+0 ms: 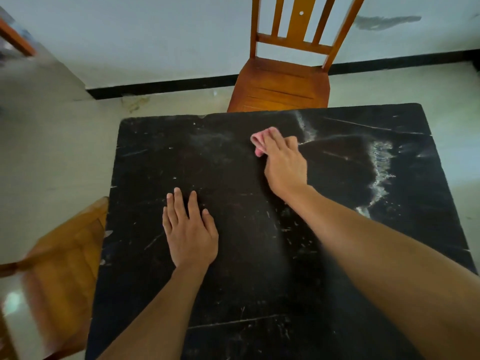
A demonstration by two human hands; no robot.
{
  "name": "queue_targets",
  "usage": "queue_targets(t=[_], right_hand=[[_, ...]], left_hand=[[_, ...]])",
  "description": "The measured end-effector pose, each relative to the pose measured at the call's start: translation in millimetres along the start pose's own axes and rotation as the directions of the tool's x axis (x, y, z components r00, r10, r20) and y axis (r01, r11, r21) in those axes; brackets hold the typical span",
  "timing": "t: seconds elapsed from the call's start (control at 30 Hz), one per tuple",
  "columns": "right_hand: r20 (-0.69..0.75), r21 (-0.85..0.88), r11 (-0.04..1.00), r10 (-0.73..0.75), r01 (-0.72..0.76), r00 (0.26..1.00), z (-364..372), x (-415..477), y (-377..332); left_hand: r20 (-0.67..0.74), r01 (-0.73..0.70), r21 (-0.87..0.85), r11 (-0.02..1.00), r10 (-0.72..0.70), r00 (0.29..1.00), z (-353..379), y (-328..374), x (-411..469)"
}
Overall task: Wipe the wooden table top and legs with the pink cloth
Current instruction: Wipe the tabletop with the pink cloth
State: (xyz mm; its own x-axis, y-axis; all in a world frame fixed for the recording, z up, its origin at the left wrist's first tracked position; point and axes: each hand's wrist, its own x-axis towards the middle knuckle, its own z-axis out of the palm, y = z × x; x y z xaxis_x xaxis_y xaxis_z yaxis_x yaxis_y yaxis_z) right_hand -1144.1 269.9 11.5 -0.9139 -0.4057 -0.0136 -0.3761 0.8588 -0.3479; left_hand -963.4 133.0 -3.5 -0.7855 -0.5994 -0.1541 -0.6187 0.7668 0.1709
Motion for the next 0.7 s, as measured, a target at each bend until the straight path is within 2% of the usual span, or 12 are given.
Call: queue_targets(t=[0.1,0.2,0.27,0.33,0.4,0.5,0.6,0.7], right_hand=[[-0.049,-0.025,0.98,0.196,-0.197,0.979,-33,-1,65],[-0.046,-0.022,0.89,0.454,-0.455,0.89,-76,-5,117],[-0.11,-0.019,0.86,0.505,-0.51,0.856,-91,-3,122],[-0.203,-0.011,0.922,0.377,-0.387,0.904,-88,8,96],[-0.223,0.016,0.977,0.209,-0.211,0.952,-71,24,48],[-0.061,0.01,0.999,0.05,-0.05,0.997,-24,44,-20],[0.05,-0.073,0.997,-0.02,0.023,0.999,10,53,-33],[-0.019,-0.024,0.999,0.042,-0.042,0.999,3,63,6]], left_hand=[[0.001,-0.008,-0.022,1.0,0.008,1.0,-2,1,-1],[0.012,0.0,-0.028,1.0,0.001,1.0,-3,2,0],[0.01,0.002,-0.02,1.0,-0.002,1.0,-3,2,-1],[0.005,0.002,-0.018,1.0,-0.002,1.0,-2,1,0],[0.004,0.002,-0.02,1.0,-0.002,1.0,-2,1,0],[0.005,0.005,-0.011,1.0,-0.005,1.0,-2,0,0],[-0.006,0.004,-0.009,1.0,-0.004,1.0,0,-1,1],[-0.018,-0.003,-0.024,1.0,0.003,1.0,2,-2,1]])
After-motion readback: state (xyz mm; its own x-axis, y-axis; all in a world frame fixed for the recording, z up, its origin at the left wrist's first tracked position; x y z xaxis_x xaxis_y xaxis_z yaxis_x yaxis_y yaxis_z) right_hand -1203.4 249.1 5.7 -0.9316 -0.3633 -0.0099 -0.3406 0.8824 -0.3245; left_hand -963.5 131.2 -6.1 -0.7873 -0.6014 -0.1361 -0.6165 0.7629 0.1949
